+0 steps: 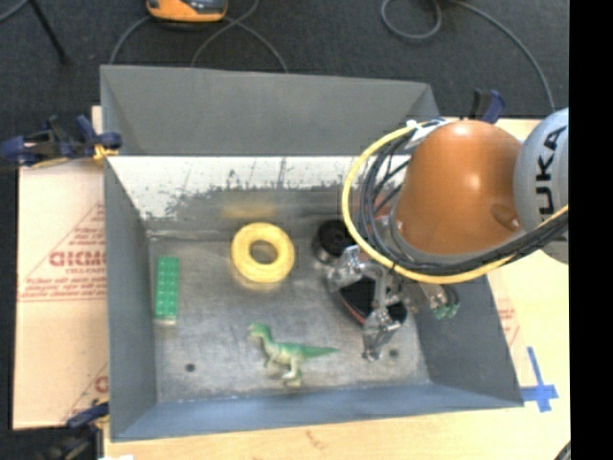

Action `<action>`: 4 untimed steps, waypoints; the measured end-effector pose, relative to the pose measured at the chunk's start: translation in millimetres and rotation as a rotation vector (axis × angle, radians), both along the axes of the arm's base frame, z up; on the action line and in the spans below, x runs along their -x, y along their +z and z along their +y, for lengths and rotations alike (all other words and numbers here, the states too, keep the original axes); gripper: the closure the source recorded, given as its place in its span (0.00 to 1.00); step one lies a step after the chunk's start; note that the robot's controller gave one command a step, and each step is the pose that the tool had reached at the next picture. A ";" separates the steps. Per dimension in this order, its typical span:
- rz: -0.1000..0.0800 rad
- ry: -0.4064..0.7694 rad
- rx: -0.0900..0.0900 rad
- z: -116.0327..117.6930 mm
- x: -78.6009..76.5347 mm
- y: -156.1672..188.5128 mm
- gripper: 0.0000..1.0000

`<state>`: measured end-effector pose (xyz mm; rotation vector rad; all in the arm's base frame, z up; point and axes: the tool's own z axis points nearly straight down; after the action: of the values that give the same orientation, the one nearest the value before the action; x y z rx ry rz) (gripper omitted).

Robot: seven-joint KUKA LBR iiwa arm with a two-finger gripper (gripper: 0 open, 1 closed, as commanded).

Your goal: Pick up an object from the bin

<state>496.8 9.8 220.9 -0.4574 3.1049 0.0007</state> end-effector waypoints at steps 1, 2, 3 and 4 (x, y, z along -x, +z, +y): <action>0.000 0.000 0.000 0.1 0.0 0.0 0.00; -0.010 0.019 0.000 -37.2 -8.7 -42.6 0.00; -0.006 -0.002 0.001 -58.1 -25.4 -110.9 0.00; 0.003 0.117 0.001 -70.3 -25.2 -140.2 0.00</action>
Offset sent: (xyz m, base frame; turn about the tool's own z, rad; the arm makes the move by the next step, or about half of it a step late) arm 0.0126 -0.0846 -0.0995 -0.0239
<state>522.0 -60.6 80.8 -0.6396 3.0763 0.0002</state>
